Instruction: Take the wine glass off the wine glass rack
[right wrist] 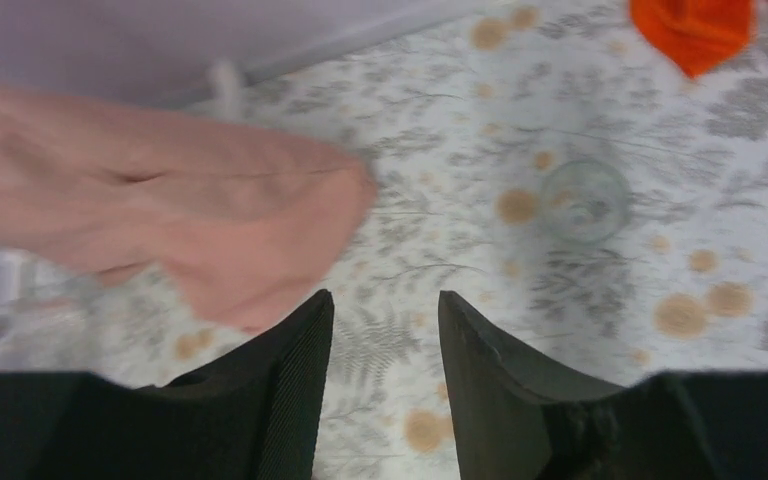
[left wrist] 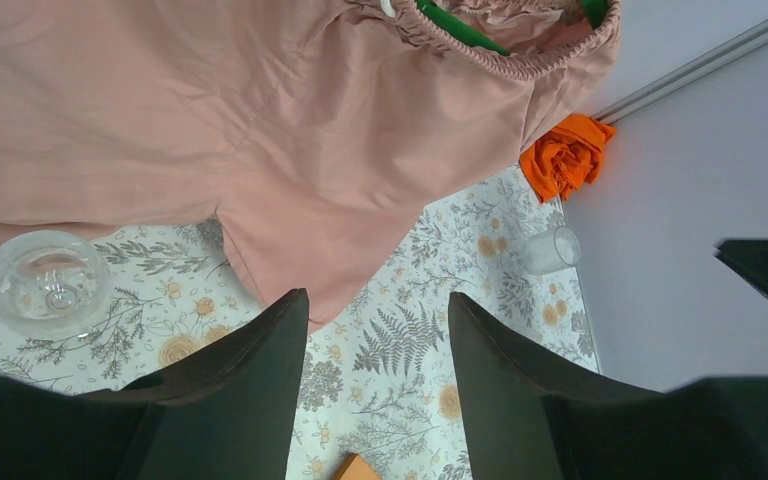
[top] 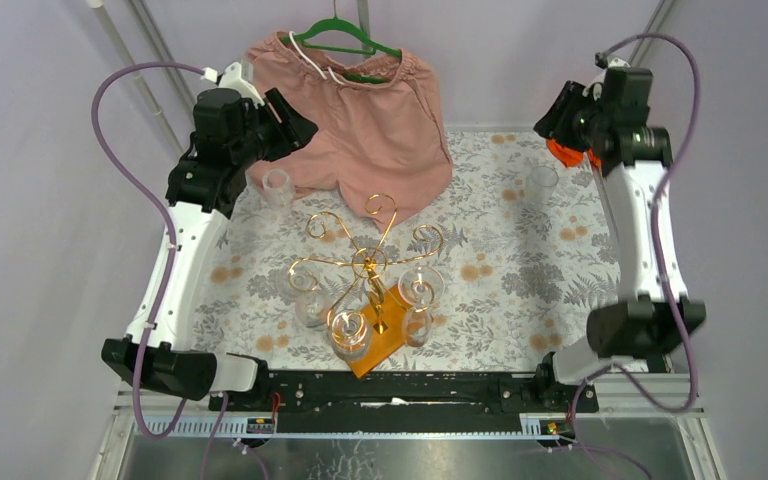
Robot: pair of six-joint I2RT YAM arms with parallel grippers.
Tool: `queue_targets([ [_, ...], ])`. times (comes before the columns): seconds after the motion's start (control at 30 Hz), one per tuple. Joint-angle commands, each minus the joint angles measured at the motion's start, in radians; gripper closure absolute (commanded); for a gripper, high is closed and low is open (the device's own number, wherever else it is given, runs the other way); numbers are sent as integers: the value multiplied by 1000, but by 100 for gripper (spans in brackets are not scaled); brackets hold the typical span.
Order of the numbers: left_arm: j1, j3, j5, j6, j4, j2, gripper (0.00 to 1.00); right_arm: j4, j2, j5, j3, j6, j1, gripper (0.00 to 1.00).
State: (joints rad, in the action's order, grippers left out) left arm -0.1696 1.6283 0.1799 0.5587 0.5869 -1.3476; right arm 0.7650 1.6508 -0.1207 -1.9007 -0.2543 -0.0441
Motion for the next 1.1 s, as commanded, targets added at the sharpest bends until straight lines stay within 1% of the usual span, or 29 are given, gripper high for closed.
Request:
queue_targets([
  [0.0,-7,-14,19,12,-68,18,39,-309,-268,-380,261,-210,3,49],
  [0.13,-7,-18,57,22,-76,29,38,-617,-443,-695,521,-464,3,50],
  [0.23,-7,-33,82,34,-92,41,38,-807,-543,-839,657,-641,16,51],
  [0.3,-6,-41,99,44,-102,45,37,-837,-602,-893,694,-693,26,52],
  [0.4,-6,-50,126,58,-112,46,37,-782,-678,-943,686,-707,39,51],
  [0.47,-7,-59,142,69,-123,52,38,-667,-710,-967,663,-682,39,50],
  [0.6,-6,-66,156,82,-131,64,37,-468,-773,-970,650,-599,85,50],
  [0.7,-7,-72,166,91,-131,69,37,-308,-808,-912,677,-517,152,50],
  [0.73,-7,-74,171,93,-131,71,38,-292,-828,-895,704,-521,171,50],
  [0.83,-7,-78,176,103,-130,79,37,-344,-879,-866,806,-574,213,50],
  [0.93,-7,-77,177,104,-130,89,37,-350,-897,-825,860,-583,251,50],
  [1.07,-7,-76,176,100,-122,101,37,-455,-911,-810,931,-663,314,50],
])
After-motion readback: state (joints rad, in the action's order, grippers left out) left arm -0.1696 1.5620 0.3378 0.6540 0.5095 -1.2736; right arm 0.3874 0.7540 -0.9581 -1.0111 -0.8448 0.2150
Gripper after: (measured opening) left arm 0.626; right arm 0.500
